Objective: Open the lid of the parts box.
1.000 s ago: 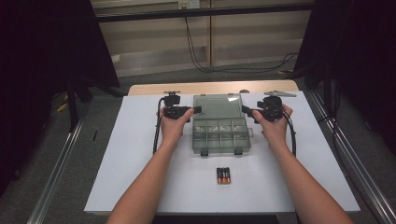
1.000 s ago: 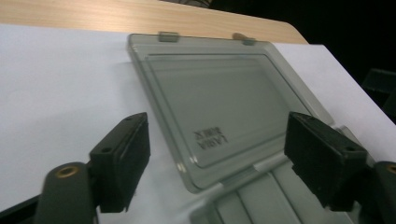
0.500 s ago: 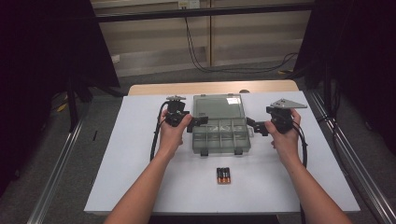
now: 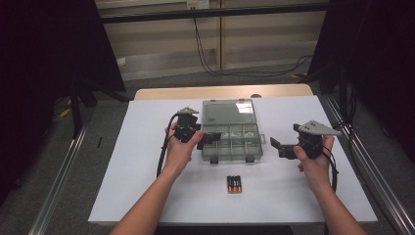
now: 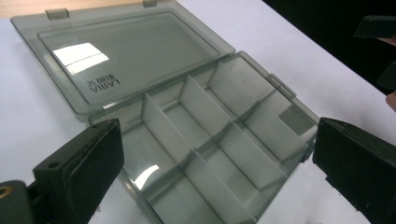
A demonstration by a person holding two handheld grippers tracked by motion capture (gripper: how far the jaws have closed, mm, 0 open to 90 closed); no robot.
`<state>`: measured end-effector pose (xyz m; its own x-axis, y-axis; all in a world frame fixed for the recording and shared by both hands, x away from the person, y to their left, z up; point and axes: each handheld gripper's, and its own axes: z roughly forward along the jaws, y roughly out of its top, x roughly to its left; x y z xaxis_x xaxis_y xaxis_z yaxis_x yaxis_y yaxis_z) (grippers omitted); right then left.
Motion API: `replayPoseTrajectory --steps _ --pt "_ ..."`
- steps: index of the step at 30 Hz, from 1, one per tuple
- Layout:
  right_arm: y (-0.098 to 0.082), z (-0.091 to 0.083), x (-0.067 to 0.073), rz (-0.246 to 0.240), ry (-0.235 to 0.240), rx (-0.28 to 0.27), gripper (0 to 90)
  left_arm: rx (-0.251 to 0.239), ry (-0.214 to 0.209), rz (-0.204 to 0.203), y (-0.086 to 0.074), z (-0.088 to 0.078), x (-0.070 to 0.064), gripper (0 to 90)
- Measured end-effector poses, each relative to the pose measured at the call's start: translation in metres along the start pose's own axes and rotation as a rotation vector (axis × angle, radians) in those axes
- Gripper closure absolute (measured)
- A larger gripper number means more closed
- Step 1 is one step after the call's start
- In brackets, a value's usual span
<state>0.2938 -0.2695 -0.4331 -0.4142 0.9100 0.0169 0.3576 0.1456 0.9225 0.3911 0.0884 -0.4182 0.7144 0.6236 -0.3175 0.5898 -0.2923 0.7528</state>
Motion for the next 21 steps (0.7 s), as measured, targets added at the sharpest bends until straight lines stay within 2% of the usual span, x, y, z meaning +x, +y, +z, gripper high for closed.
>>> replayPoseTrajectory --steps 4,11,15,20,21 --pt "-0.011 -0.014 0.0 -0.006 -0.014 -0.012 1.0 0.022 0.001 0.016 -0.006 -0.003 -0.005 2.6" --pt "-0.031 -0.035 0.0 0.014 -0.038 -0.031 0.9 0.038 -0.005 0.019 -0.014 -0.009 -0.011 3.0" --pt "-0.037 -0.047 0.0 0.011 -0.049 -0.046 1.2 0.04 -0.004 0.02 -0.017 -0.013 -0.016 3.0" --pt "-0.041 -0.059 0.001 0.007 -0.061 -0.058 1.4 0.052 -0.01 0.043 -0.02 -0.018 -0.024 3.1" --pt "-0.043 -0.062 0.003 0.008 -0.061 -0.061 1.4 0.046 -0.015 0.036 -0.021 -0.018 -0.026 3.1"
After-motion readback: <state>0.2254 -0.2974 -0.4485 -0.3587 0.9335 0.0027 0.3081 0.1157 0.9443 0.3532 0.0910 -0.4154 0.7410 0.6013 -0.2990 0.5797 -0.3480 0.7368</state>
